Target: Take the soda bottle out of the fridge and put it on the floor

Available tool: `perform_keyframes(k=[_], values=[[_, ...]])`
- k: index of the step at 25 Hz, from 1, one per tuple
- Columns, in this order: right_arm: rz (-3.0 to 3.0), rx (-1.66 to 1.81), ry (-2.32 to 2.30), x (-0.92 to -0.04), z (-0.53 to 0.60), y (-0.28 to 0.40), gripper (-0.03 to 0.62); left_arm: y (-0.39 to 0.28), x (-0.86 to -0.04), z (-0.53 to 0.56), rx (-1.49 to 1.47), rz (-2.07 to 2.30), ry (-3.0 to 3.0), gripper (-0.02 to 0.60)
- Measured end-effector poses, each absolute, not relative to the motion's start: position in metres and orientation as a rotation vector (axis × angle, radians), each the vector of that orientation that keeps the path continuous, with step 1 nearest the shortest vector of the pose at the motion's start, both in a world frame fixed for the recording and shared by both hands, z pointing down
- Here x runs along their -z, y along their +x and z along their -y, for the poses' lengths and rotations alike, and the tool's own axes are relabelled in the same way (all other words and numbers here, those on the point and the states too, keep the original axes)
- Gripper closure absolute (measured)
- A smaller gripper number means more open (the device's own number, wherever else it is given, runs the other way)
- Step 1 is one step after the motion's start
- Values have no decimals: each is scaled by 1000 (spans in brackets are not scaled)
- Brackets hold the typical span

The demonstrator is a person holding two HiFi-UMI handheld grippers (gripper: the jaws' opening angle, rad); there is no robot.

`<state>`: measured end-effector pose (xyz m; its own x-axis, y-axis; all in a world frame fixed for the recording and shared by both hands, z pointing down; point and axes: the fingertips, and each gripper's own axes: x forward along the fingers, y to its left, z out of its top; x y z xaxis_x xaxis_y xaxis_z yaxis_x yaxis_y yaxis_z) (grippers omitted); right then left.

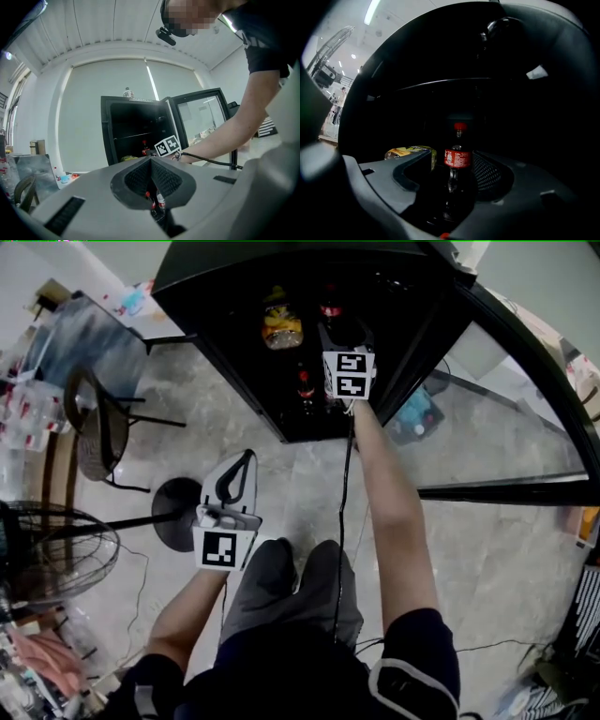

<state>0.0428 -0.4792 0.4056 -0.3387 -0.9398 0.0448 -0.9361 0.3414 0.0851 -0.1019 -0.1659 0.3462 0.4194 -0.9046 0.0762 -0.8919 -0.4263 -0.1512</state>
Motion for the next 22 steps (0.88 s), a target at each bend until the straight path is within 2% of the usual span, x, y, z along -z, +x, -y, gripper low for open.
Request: perform_keyframes(k=[11, 22], values=[[2462, 3, 1747, -420, 524, 37, 273, -117, -356, 170, 227, -1660, -2561, 558], [2444, -45, 1721, -420, 549, 31, 261, -127, -362, 172, 232, -1674, -2543, 558]])
